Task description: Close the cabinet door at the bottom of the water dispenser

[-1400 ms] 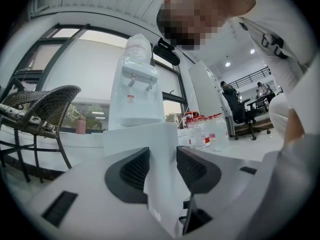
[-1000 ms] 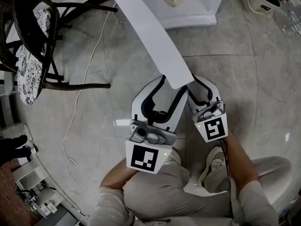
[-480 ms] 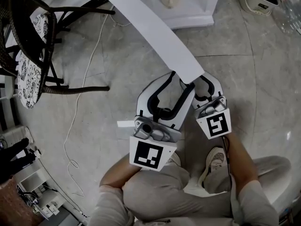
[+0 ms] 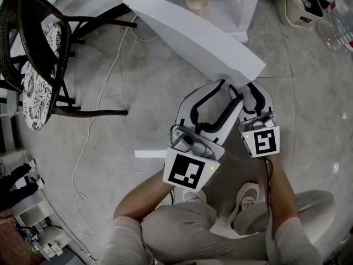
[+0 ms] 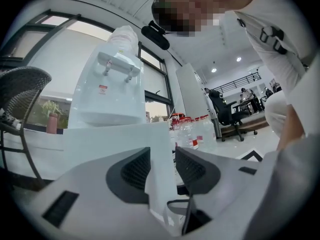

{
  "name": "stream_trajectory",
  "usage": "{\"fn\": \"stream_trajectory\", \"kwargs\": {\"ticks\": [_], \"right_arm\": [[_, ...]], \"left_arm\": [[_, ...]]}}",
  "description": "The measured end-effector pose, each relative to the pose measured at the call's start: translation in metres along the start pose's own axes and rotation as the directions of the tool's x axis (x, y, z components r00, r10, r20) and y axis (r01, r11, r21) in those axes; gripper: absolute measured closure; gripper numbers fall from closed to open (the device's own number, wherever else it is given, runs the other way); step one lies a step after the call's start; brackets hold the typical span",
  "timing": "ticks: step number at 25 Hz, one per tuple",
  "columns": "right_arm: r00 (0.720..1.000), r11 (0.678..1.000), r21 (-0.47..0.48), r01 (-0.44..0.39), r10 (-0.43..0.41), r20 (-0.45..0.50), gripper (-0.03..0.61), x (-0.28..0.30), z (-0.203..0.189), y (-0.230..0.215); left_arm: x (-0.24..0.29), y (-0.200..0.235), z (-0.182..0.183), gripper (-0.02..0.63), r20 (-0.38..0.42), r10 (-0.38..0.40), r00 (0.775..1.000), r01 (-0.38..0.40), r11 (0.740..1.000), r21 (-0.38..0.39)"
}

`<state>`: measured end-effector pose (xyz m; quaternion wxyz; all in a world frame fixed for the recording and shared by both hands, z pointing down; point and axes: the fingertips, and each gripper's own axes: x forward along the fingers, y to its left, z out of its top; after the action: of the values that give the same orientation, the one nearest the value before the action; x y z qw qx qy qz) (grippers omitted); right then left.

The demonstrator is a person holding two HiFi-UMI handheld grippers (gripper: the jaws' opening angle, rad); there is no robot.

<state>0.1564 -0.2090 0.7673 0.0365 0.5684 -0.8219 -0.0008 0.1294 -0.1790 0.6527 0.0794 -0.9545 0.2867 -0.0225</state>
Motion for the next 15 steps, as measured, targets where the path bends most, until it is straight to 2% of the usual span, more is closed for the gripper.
{"fn": "stream_trajectory", "kwargs": {"ticks": [3, 5, 6, 11, 15], "right_arm": [[1.000, 1.000, -0.004, 0.008, -0.008, -0.002, 0.391, 0.003, 0.001, -0.012], [1.000, 1.000, -0.005, 0.019, -0.019, -0.015, 0.391, 0.004, 0.000, -0.018], [0.999, 1.000, -0.003, 0.027, -0.027, -0.028, 0.391, 0.005, -0.002, -0.020], [0.999, 0.999, 0.005, 0.048, -0.048, -0.024, 0.388, 0.012, -0.003, -0.032], [0.999, 0.999, -0.001, 0.039, -0.039, -0.011, 0.382, 0.017, -0.004, -0.046]], "left_arm": [[0.000, 0.013, -0.006, 0.485, -0.014, 0.057, 0.998, -0.057, 0.998, 0.013], [0.000, 0.025, -0.014, 0.583, -0.027, 0.094, 0.995, -0.093, 0.996, 0.007], [0.001, 0.030, -0.018, 0.606, -0.034, 0.107, 0.994, -0.107, 0.994, 0.001], [0.013, 0.050, -0.039, 0.606, -0.075, 0.168, 0.983, -0.170, 0.985, -0.018], [0.025, 0.045, -0.047, 0.606, -0.062, 0.146, 0.987, -0.146, 0.989, 0.009]]}}
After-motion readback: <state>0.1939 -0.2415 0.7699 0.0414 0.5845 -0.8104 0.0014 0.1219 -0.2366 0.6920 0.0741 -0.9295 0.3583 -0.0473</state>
